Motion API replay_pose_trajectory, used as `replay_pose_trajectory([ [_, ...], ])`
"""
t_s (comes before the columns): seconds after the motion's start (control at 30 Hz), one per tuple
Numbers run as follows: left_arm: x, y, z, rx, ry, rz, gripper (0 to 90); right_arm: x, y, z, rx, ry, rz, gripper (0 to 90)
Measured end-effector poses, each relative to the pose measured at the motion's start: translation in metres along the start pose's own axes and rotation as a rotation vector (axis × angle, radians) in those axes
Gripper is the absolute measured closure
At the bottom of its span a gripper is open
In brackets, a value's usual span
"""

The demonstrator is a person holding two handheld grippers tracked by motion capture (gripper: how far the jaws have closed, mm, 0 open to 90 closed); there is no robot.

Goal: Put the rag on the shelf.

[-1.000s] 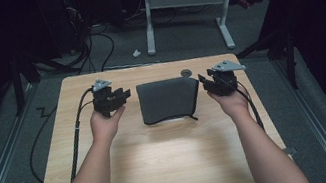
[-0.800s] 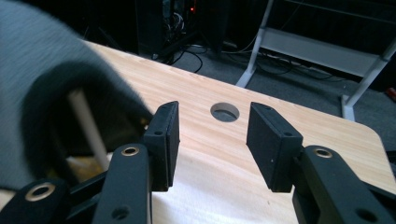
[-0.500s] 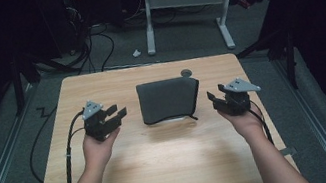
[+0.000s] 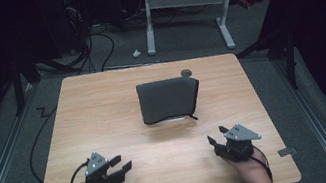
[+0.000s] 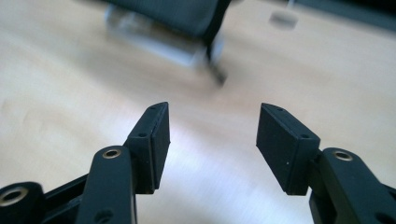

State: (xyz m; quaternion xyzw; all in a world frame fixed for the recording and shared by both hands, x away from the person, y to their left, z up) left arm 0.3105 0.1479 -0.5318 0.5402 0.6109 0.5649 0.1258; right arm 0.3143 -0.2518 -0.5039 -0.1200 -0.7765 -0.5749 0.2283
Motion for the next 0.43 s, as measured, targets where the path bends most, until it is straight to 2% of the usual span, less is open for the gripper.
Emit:
replay_pose_trajectory([
  [0.03,-0.001,-0.006,-0.006,-0.008,0.005,0.017,50.0,0.003,-0.007,0.005,-0.002,-0.004,0.013,45.2],
  [0.07,-0.003,-0.007,-0.011,-0.020,0.001,0.051,50.7,0.008,-0.016,0.010,-0.013,-0.018,-0.001,45.9],
  [0.1,-0.005,-0.006,-0.014,-0.034,-0.012,0.055,49.8,0.012,-0.025,0.014,-0.019,-0.015,-0.024,48.8],
  [0.13,-0.006,-0.004,-0.016,-0.042,-0.021,0.043,49.2,0.014,-0.029,0.017,-0.011,0.014,-0.008,47.5],
  [0.17,-0.007,-0.002,-0.016,-0.044,-0.027,0.036,49.2,0.015,-0.028,0.019,0.004,0.026,-0.002,47.2],
  [0.23,-0.010,0.000,-0.015,-0.049,-0.044,0.038,49.2,0.014,-0.027,0.021,0.035,0.007,-0.009,47.2],
  [0.3,-0.010,0.000,-0.013,-0.047,-0.045,0.042,49.1,0.009,-0.030,0.021,0.005,0.022,0.018,46.9],
  [0.43,-0.003,-0.001,-0.006,-0.025,-0.043,0.031,49.1,0.005,-0.031,0.022,0.021,0.016,0.018,46.3],
])
Point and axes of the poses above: each handheld gripper's, and its own axes: x roughly backward along the jaws, y roughly out of its top, z roughly to its left, the point moved 2 cm from there along -x, roughly forward along the jaws, and after that the axes turned 14 degrees about -y, right-handed, at the moved point
